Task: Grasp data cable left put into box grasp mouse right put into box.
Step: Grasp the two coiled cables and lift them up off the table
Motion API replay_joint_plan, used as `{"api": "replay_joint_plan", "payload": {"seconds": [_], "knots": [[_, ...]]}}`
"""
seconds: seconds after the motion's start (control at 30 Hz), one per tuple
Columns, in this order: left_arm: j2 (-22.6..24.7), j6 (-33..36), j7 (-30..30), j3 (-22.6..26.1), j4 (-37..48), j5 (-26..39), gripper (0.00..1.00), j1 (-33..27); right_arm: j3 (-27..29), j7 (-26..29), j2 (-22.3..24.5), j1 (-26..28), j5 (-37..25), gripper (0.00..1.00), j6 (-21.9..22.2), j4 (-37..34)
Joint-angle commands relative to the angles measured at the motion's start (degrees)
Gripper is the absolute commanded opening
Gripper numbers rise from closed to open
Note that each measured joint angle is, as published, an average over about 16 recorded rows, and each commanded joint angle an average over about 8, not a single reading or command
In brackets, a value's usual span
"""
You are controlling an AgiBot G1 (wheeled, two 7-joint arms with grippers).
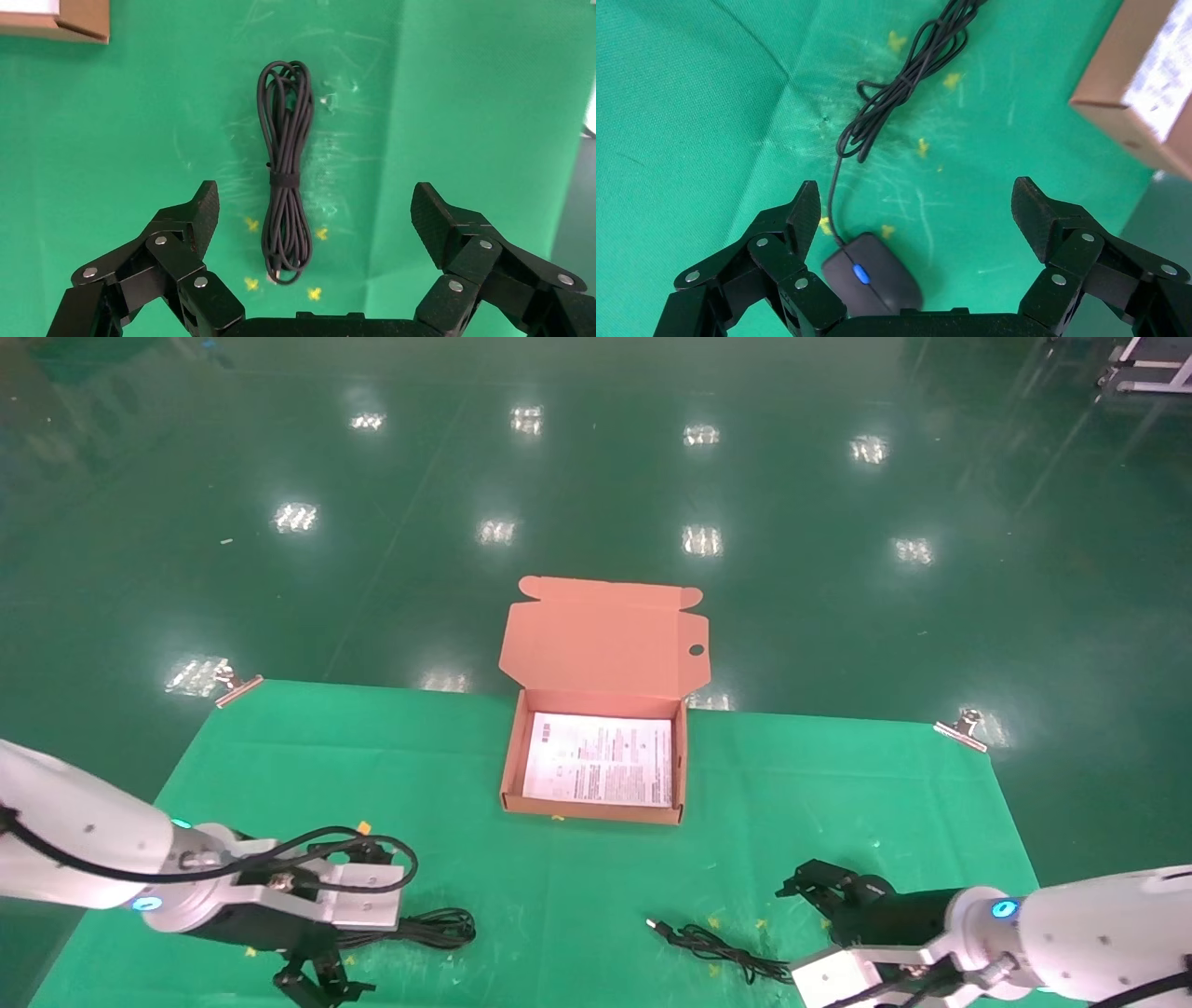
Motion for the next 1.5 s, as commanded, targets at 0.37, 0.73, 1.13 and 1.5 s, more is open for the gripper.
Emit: {"api": "replay_joint_plan", "payload": {"seconds": [0.37,0.73,1.13,1.5], "knots": [[6.8,-4.8,5.7,0.3,17.6,0.0,1.0,0.5,-1.2,9.6,-5.5,-1.3,-5.7,1.0,1.9,-5.7],[12.4,-8.2,12.7,-1.4,36.5,-3.2,1.0,-0.5,-0.7,9.7,-10.8,1.7,-3.4,1.0,2.1,-19.0],[15.9,-10.8,19.2,-3.0,50.7,-5.7,0.4,-2.1,-0.4,7.0,-15.1,3.5,-2.0,0.19,4.2,-28.7],[16.2,-11.2,20.1,-3.3,52.3,-6.2,0.0,-2.5,-0.2,6.6,-15.5,3.8,-1.5,0.0,4.7,-30.1]]}}
